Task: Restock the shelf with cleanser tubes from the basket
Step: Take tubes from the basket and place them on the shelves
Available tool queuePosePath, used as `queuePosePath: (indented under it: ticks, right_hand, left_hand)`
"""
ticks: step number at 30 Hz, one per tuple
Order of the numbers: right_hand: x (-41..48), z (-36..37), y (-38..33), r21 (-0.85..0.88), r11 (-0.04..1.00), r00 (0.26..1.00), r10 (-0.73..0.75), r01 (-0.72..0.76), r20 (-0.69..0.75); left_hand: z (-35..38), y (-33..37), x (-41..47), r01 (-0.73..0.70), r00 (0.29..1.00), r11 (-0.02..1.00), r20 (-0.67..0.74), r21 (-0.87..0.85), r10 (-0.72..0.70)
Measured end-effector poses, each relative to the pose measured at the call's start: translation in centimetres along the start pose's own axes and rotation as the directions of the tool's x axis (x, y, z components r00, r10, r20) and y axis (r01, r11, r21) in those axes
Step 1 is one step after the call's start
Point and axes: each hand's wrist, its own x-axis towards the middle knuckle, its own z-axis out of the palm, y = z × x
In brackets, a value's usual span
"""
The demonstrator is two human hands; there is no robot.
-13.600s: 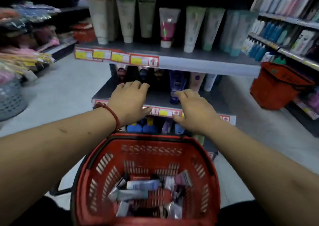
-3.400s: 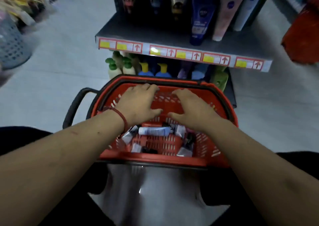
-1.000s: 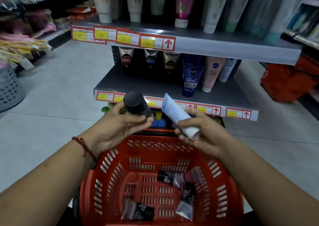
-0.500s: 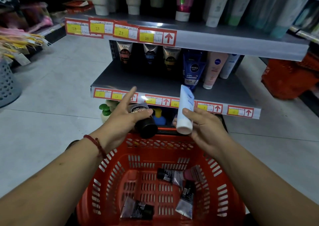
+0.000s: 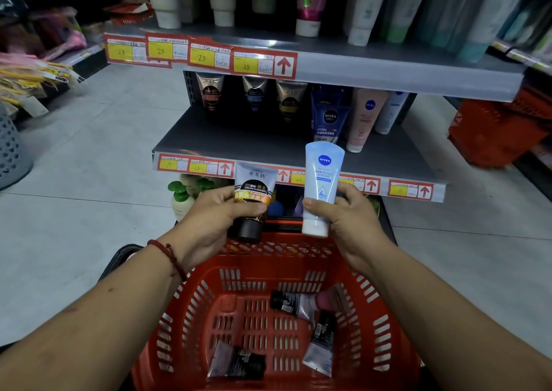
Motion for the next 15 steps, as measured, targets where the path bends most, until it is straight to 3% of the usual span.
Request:
queuePosePath:
  ticks: [5,15]
  right_hand:
    - [-0.1,-0.5,-0.2,-0.025,1.0,1.0,-0.013,0.013,-0.025]
    - [0.5,-2.9,-0.9,-0.052,0.998,0.994,-0.037,0.031,-0.101]
  left_hand:
    - [0.0,-0.1,-0.2,-0.006,0.998,0.995,0.068,-0.099,0.013]
    - [6.0,-0.5,-0.4,-0.039,0.999,0.999,0.036,0.027,0.038]
